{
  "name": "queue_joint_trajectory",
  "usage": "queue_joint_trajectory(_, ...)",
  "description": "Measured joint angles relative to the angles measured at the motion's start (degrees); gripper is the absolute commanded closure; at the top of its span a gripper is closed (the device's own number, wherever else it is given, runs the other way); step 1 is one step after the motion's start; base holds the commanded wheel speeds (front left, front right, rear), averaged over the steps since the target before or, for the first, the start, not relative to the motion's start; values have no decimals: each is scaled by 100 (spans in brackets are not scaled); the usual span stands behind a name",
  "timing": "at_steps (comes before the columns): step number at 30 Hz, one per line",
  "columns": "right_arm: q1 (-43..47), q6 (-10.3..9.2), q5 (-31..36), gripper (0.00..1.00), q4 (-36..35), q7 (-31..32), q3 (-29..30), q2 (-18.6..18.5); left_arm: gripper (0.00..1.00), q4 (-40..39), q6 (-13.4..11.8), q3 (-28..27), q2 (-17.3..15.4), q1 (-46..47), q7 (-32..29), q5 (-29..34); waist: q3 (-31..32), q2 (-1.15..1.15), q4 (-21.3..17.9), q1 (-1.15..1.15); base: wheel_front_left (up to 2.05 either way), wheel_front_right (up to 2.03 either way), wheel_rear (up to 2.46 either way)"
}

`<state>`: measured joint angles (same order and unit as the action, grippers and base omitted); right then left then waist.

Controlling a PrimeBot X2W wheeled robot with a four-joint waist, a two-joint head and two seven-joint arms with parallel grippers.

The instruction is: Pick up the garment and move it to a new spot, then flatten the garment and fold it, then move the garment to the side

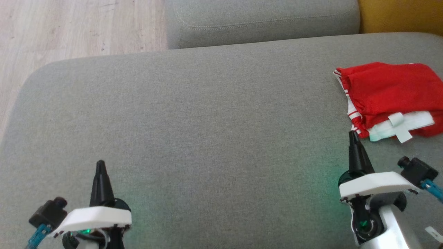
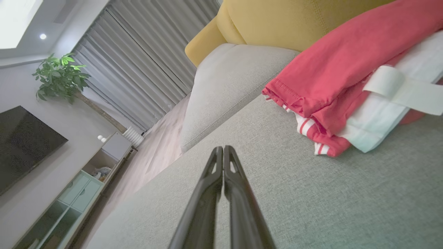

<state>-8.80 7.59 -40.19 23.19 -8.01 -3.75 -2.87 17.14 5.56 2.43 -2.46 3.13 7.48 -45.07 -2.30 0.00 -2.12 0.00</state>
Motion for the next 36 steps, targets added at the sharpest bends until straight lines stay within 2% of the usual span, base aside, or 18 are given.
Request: queue_joint_trajectory(36, 152, 0, -2257, 100, -280, 561, 428, -2, 100, -60, 51, -267, 0, 1, -597, -2005, 92, 0, 91, 0, 0, 0, 0)
